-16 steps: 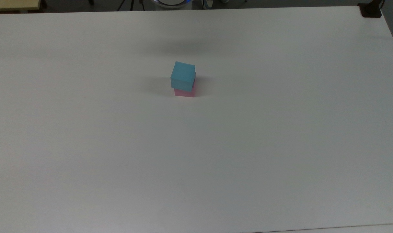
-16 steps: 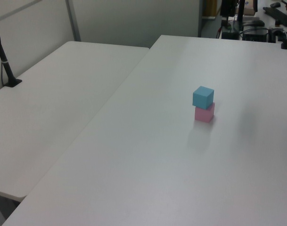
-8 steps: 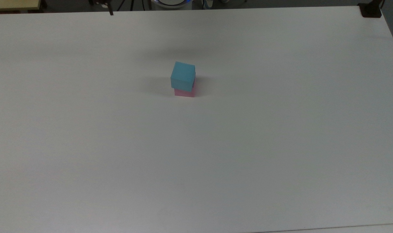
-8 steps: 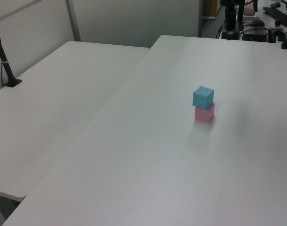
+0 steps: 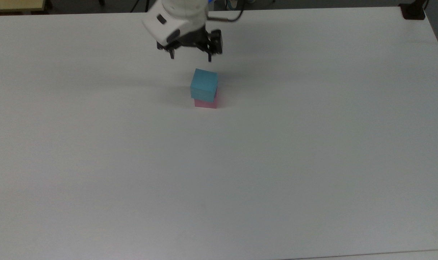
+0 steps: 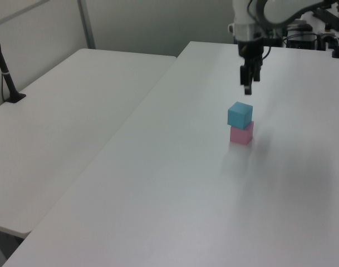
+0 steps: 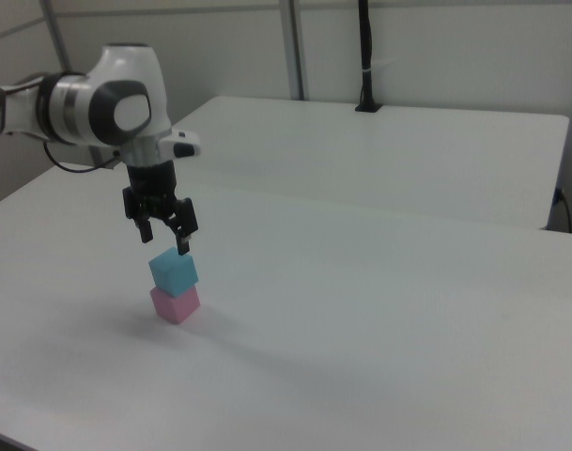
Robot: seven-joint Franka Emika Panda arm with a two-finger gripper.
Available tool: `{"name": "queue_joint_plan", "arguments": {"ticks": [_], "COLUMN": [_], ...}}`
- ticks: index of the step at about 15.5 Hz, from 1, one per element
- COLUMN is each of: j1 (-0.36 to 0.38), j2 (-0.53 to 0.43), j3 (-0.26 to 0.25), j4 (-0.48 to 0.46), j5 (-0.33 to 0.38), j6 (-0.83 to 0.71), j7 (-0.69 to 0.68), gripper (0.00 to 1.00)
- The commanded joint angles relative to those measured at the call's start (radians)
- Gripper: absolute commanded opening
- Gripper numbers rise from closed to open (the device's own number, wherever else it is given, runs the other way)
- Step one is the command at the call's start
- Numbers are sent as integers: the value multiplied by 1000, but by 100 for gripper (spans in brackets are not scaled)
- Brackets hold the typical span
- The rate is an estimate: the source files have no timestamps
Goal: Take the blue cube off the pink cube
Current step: 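Lower the open gripper down over the blue cube, then close the gripper on the blue cube atop the pink cube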
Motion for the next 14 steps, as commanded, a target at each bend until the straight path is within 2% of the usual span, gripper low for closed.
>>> {"name": "queue_joint_plan", "arguments": {"ticks": [1, 12, 14], "j1": [34, 51, 50], "j2": [46, 108, 108], "j3": [-2, 4, 4], "j4": [-9, -7, -4], "j5": [-23, -28, -28], "j6": [48, 91, 91], "j7": [95, 187, 187], "gripper": [100, 99, 71]}}
